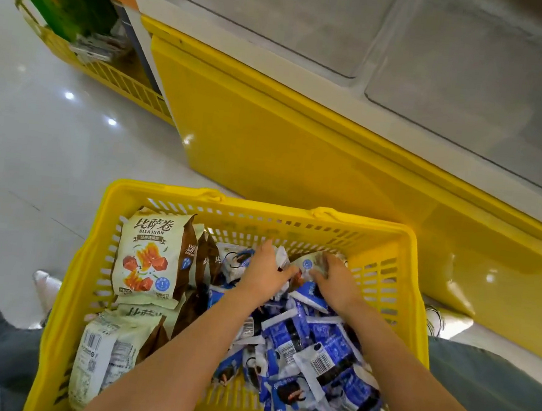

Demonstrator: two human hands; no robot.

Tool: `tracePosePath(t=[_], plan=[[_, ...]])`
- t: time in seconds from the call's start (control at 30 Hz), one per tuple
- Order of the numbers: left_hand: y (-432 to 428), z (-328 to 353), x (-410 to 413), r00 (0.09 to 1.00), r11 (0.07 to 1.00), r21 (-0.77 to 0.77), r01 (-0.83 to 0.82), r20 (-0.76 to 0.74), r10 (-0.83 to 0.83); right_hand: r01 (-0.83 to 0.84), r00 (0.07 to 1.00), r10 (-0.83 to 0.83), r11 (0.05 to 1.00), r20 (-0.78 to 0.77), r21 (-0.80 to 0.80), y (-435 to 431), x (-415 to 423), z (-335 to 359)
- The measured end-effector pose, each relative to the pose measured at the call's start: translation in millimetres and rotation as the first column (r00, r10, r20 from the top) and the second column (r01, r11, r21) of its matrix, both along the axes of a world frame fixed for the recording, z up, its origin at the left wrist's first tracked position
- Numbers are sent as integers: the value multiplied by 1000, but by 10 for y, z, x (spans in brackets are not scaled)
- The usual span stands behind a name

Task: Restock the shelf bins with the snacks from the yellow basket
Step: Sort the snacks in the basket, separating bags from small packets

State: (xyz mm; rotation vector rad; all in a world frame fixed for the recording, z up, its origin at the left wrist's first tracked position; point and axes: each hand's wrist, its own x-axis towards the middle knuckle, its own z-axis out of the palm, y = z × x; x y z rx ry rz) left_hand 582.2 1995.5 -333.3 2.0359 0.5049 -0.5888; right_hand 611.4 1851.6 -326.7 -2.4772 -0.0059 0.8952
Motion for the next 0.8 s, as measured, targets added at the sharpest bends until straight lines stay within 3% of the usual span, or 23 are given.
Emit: tracePosePath(t=[0.17, 0.33, 0.47, 0.67, 0.73, 0.8], plan=[[64, -191, -65, 998, 992, 114, -57, 11, 56, 109, 992, -100, 985, 75, -134, -40, 42, -108], [86, -190, -253, 994, 993, 99, -64, 93, 55, 37, 997, -47, 986, -60, -161, -75, 209, -183], [122, -141, -448, 981, 985, 19, -171, 93, 168, 83, 997, -83, 986, 7, -145, -61, 260, -193], [221, -33, -507, 971, 970, 126, -207, 149, 188, -13, 952, 16, 1000, 306, -13, -82, 36, 137], [265, 35, -497, 976, 967, 220, -130, 202, 85, -105, 886, 97, 994, 453, -8, -126, -63, 380], [291, 161, -489, 969, 985, 164, -54, 248, 12, -244, 756, 227, 968, 614, -57, -170, -146, 649]])
